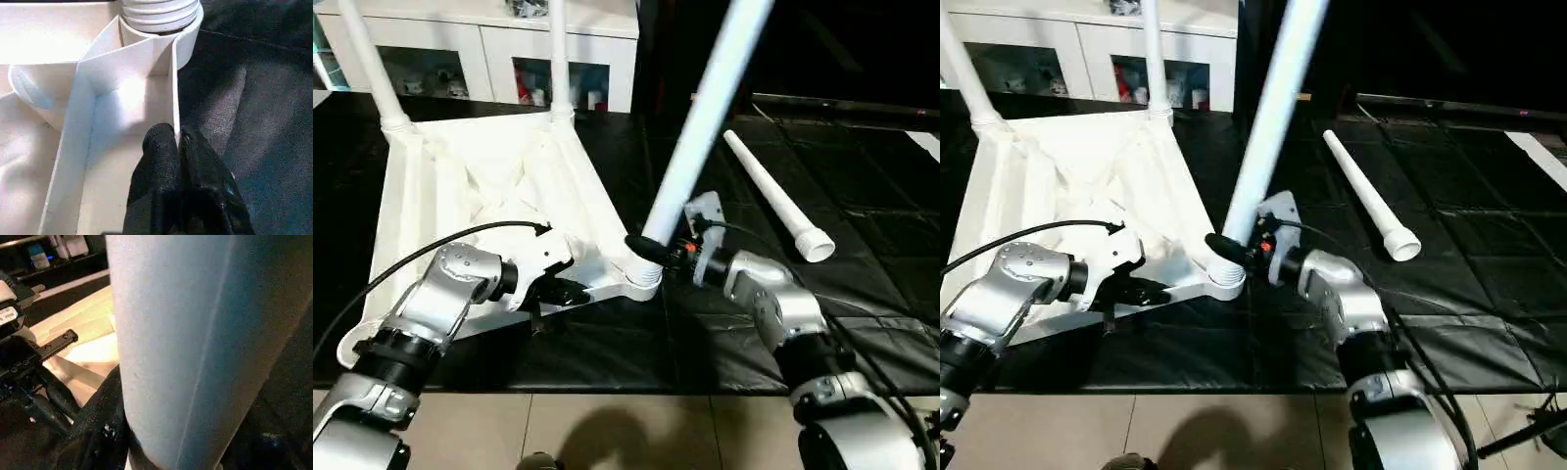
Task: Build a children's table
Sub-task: Insert table leg to table base
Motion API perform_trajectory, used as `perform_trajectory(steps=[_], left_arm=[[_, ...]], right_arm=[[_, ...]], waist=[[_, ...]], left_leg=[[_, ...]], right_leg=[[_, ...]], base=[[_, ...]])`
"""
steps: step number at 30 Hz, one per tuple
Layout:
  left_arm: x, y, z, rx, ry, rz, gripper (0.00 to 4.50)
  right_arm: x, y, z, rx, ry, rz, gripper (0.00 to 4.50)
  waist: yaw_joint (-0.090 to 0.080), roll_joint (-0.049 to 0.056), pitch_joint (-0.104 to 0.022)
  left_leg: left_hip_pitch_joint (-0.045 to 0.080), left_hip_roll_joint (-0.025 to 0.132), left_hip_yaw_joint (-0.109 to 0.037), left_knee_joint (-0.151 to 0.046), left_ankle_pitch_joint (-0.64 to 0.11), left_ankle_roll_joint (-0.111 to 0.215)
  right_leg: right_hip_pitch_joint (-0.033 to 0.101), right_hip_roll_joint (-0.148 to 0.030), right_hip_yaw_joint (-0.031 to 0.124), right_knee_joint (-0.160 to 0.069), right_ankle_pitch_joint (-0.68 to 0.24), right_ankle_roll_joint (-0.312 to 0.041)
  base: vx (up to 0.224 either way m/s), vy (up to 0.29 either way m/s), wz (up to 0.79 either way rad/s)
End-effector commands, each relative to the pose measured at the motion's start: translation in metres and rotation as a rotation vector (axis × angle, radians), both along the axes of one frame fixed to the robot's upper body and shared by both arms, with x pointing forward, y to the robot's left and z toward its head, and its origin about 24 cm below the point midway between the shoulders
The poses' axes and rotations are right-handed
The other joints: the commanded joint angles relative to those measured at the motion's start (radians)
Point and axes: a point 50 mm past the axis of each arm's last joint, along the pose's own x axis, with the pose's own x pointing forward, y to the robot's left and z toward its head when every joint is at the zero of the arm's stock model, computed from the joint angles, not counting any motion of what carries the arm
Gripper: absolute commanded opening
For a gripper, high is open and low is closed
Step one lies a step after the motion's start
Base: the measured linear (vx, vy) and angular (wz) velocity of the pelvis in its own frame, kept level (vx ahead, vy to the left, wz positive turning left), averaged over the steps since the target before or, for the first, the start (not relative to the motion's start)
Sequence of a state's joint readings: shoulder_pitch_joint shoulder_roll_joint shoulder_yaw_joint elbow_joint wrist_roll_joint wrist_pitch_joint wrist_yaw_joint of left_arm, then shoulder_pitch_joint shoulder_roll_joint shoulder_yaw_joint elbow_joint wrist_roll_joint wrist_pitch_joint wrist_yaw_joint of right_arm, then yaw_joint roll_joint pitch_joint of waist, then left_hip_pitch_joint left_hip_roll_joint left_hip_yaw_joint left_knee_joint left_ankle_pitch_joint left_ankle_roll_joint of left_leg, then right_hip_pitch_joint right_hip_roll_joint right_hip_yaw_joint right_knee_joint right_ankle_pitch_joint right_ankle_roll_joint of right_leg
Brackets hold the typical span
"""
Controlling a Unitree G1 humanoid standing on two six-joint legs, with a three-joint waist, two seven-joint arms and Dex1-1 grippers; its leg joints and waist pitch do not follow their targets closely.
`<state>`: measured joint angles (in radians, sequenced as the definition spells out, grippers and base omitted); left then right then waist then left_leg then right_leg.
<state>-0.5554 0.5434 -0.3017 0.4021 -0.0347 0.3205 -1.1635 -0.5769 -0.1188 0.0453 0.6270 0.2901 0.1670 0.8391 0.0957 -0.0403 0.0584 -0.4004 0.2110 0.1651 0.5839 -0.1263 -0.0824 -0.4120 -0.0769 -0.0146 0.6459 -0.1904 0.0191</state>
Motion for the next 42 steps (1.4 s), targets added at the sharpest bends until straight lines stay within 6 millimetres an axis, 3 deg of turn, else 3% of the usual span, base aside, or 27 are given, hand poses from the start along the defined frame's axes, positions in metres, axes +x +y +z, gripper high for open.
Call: perform_trajectory(steps=[1, 2, 5, 11, 15, 17, 18, 19, 21, 22, 23, 24, 25, 26, 30, 31, 32, 33, 34, 37, 38, 42], left_arm=[[0.008, 0.001, 0.015, -0.003, -0.053, 0.01, 0.0], [0.01, 0.002, 0.015, -0.002, -0.059, 0.021, 0.0], [0.014, 0.004, 0.016, 0.009, -0.072, 0.048, 0.0], [0.018, 0.005, 0.017, 0.012, -0.078, 0.074, 0.0], [0.017, 0.006, 0.016, 0.023, -0.073, 0.056, 0.0], [0.017, 0.006, 0.016, 0.031, -0.073, 0.049, 0.0], [0.017, 0.006, 0.015, 0.036, -0.073, 0.046, 0.0], [0.017, 0.006, 0.014, 0.044, -0.074, 0.043, 0.0], [0.016, 0.006, 0.012, 0.054, -0.074, 0.036, 0.0], [0.016, 0.006, 0.012, 0.055, -0.074, 0.035, 0.0], [0.015, 0.005, 0.011, 0.058, -0.073, 0.031, 0.0], [0.015, 0.005, 0.011, 0.06, -0.075, 0.027, 0.0], [0.015, 0.004, 0.011, 0.063, -0.079, 0.026, 0.0], [0.015, 0.004, 0.011, 0.064, -0.081, 0.026, 0.0], [0.014, 0.001, 0.013, 0.06, -0.099, -0.014, 0.0], [0.014, 0.0, 0.014, 0.052, -0.102, -0.034, 0.0], [0.01, -0.003, 0.015, 0.04, -0.093, -0.093, 0.0], [0.009, -0.004, 0.016, 0.039, -0.089, -0.119, 0.0], [0.008, -0.005, 0.016, 0.039, -0.086, -0.138, 0.0], [0.001, -0.011, 0.017, 0.048, -0.064, -0.241, 0.0], [-0.002, -0.015, 0.016, 0.061, -0.049, -0.297, 0.0], [-0.002, -0.018, 0.015, 0.102, -0.037, -0.353, 0.0]], right_arm=[[-0.01, -0.008, -0.023, -0.047, 0.071, -0.027, 1.92], [-0.015, -0.009, -0.028, -0.052, 0.067, -0.026, 1.92], [-0.029, -0.012, -0.041, -0.068, 0.047, -0.039, 1.92], [-0.038, -0.016, -0.043, -0.061, -0.01, -0.064, 1.92], [-0.045, -0.012, -0.045, -0.188, -0.041, 0.067, 1.92], [-0.046, -0.011, -0.045, -0.235, -0.05, 0.119, 1.92], [-0.046, -0.01, -0.045, -0.262, -0.056, 0.148, 1.92], [-0.046, -0.008, -0.045, -0.285, -0.059, 0.174, 1.92], [-0.043, -0.004, -0.044, -0.314, -0.064, 0.218, 1.92], [-0.042, -0.004, -0.044, -0.317, -0.064, 0.222, 1.92], [-0.039, 0.0, -0.043, -0.329, -0.066, 0.249, 1.92], [-0.038, 0.003, -0.042, -0.334, -0.068, 0.267, 1.92], [-0.036, 0.004, -0.041, -0.332, -0.068, 0.277, 1.92], [-0.036, 0.005, -0.041, -0.329, -0.068, 0.282, 1.92], [-0.036, 0.007, -0.04, -0.309, -0.065, 0.303, 1.92], [-0.036, 0.007, -0.04, -0.305, -0.063, 0.311, 1.92], [-0.037, 0.008, -0.04, -0.295, -0.063, 0.334, 1.92], [-0.038, 0.008, -0.04, -0.289, -0.061, 0.345, 1.92], [-0.038, 0.008, -0.04, -0.284, -0.06, 0.353, 1.92], [-0.042, 0.009, -0.04, -0.276, -0.055, 0.424, 1.92], [-0.046, 0.01, -0.04, -0.277, -0.056, 0.485, 1.92], [-0.05, 0.011, -0.04, -0.284, -0.057, 0.553, 1.92]], waist=[[0.002, 0.033, -0.068], [0.002, 0.038, -0.069], [0.007, 0.04, -0.068], [0.018, 0.044, -0.068], [0.021, 0.05, -0.066], [0.022, 0.045, -0.067], [0.022, 0.05, -0.067], [0.018, 0.04, -0.067], [0.016, 0.041, -0.068], [0.014, 0.031, -0.068], [0.014, 0.038, -0.068], [0.01, 0.027, -0.066], [0.009, 0.026, -0.066], [0.006, 0.031, -0.061], [0.002, 0.025, -0.063], [0.002, 0.025, -0.064], [0.003, 0.032, -0.066], [0.001, 0.029, -0.068], [0.002, 0.034, -0.069], [0.001, 0.035, -0.073], [0.0, 0.04, -0.065], [0.006, 0.04, -0.06]], left_leg=[[0.042, 0.006, -0.001, -0.077, -0.497, -0.074], [0.037, 0.005, -0.005, -0.079, -0.489, -0.074], [0.036, 0.005, -0.003, -0.08, -0.492, -0.067], [0.039, 0.006, -0.004, -0.081, -0.497, -0.062], [0.036, 0.006, -0.004, -0.083, -0.492, -0.059], [0.037, 0.006, -0.003, -0.083, -0.482, -0.055], [0.038, 0.007, -0.002, -0.083, -0.481, -0.054], [0.035, 0.007, -0.001, -0.083, -0.477, -0.052], [0.033, 0.006, -0.002, -0.083, -0.462, -0.049], [0.033, 0.006, 0.0, -0.083, -0.46, -0.045], [0.034, 0.007, -0.001, -0.083, -0.458, -0.045], [0.033, 0.007, 0.0, -0.083, -0.466, -0.043], [0.033, 0.006, 0.0, -0.083, -0.468, -0.043], [0.034, 0.007, -0.003, -0.085, -0.493, -0.049], [0.042, 0.008, -0.007, -0.087, -0.546, -0.059], [0.042, 0.008, -0.007, -0.087, -0.542, -0.059], [0.041, 0.008, -0.008, -0.088, -0.531, -0.058], [0.038, 0.008, -0.007, -0.089, -0.521, -0.055], [0.038, 0.007, -0.007, -0.089, -0.514, -0.053], [0.038, 0.008, -0.003, -0.088, -0.481, -0.046], [0.038, 0.008, -0.001, -0.088, -0.482, -0.042], [0.037, 0.008, 0.003, -0.09, -0.45, -0.03]], right_leg=[[0.018, -0.039, 0.017, -0.099, -0.318, -0.188], [0.024, -0.039, 0.015, -0.094, -0.308, -0.191], [0.022, -0.038, 0.017, -0.099, -0.3, -0.19], [0.022, -0.04, 0.018, -0.102, -0.332, -0.183], [0.022, -0.038, 0.018, -0.102, -0.328, -0.179], [0.024, -0.038, 0.018, -0.103, -0.328, -0.176], [0.021, -0.04, 0.019, -0.104, -0.325, -0.176], [0.024, -0.039, 0.019, -0.104, -0.323, -0.176], [0.025, -0.039, 0.018, -0.101, -0.315, -0.177], [0.025, -0.038, 0.018, -0.103, -0.319, -0.176], [0.025, -0.04, 0.018, -0.101, -0.323, -0.177], [0.024, -0.04, 0.018, -0.105, -0.347, -0.172], [0.023, -0.042, 0.018, -0.104, -0.36, -0.17], [0.019, -0.043, 0.018, -0.109, -0.403, -0.161], [0.015, -0.044, 0.018, -0.118, -0.458, -0.14], [0.016, -0.044, 0.018, -0.117, -0.449, -0.141], [0.017, -0.043, 0.018, -0.115, -0.419, -0.148], [0.02, -0.04, 0.018, -0.112, -0.378, -0.156], [0.021, -0.039, 0.018, -0.11, -0.36, -0.161], [0.026, -0.036, 0.018, -0.102, -0.267, -0.19], [0.023, -0.033, 0.018, -0.103, -0.243, -0.197], [0.028, -0.033, 0.019, -0.103, -0.217, -0.202]], base=[[0.0, 0.0, 0.0], [0.0, 0.0, 0.0], [0.0, 0.0, 0.0], [0.0, 0.0, 0.0], [0.0, 0.0, 0.0], [0.0, 0.0, 0.0], [0.0, 0.0, 0.0], [0.0, 0.0, 0.0], [0.0, 0.0, 0.0], [0.0, 0.0, 0.0], [0.0, 0.0, 0.0], [0.0, 0.0, 0.0], [0.0, 0.0, 0.0], [0.0, 0.0, 0.0], [0.0, 0.0, 0.0], [0.0, 0.0, 0.0], [0.0, 0.0, 0.0], [0.0, 0.0, 0.0], [0.0, 0.0, 0.0], [0.0, 0.0, 0.0], [0.0, 0.0, 0.0], [0.0, 0.0, 0.0]])
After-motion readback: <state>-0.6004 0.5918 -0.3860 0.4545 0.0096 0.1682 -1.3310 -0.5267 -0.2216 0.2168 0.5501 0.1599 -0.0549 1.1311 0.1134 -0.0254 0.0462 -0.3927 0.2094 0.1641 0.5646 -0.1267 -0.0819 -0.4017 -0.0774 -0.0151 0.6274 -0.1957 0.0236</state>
